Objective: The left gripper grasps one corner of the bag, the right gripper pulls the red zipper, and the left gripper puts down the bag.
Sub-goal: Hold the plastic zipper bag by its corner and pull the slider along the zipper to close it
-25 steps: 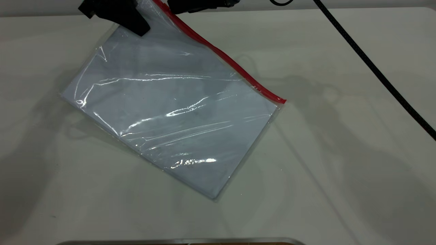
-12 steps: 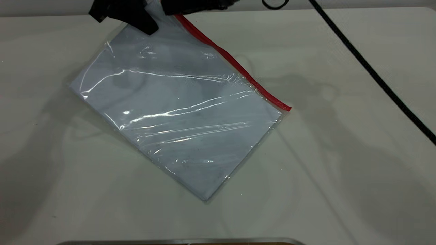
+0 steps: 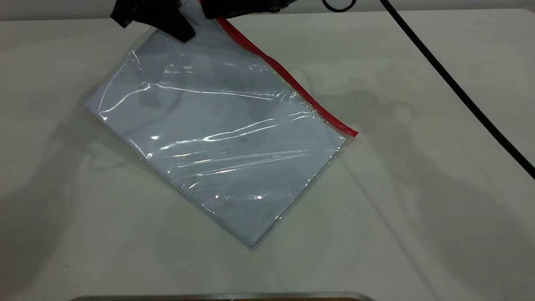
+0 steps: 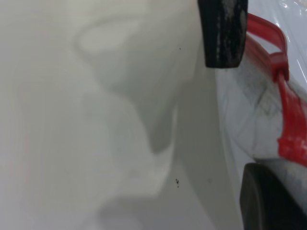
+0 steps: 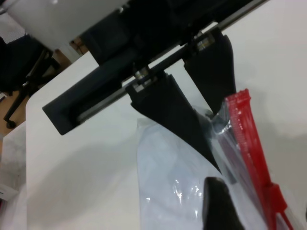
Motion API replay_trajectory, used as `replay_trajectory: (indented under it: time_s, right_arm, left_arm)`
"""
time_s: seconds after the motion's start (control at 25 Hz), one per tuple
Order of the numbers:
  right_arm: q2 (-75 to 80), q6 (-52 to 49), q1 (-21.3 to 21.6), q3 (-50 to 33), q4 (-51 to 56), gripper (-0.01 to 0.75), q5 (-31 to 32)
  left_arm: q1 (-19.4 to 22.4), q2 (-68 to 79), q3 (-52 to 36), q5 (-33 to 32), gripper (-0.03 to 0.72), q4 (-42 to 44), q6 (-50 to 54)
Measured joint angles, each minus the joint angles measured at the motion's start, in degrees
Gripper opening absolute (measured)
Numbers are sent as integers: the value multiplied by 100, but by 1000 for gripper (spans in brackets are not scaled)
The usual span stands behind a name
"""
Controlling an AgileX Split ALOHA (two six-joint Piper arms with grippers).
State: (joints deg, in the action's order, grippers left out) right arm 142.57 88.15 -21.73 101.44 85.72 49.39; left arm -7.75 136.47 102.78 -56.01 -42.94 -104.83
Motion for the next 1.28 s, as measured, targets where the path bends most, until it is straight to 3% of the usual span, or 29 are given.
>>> replay_trajectory:
  time_s: [0.48, 0.96, 1.28]
  right_arm:
    - [1, 0, -52, 0, -33, 387, -132]
    - [12, 0, -52, 0, -35, 51, -200]
    - [17, 55, 69, 5, -149, 35, 11]
  left_arm:
    - [0, 0, 0, 2, 51, 0, 0]
    - [0, 0, 0, 6, 51, -48, 8]
    - [11, 0, 0, -13, 51, -299, 154]
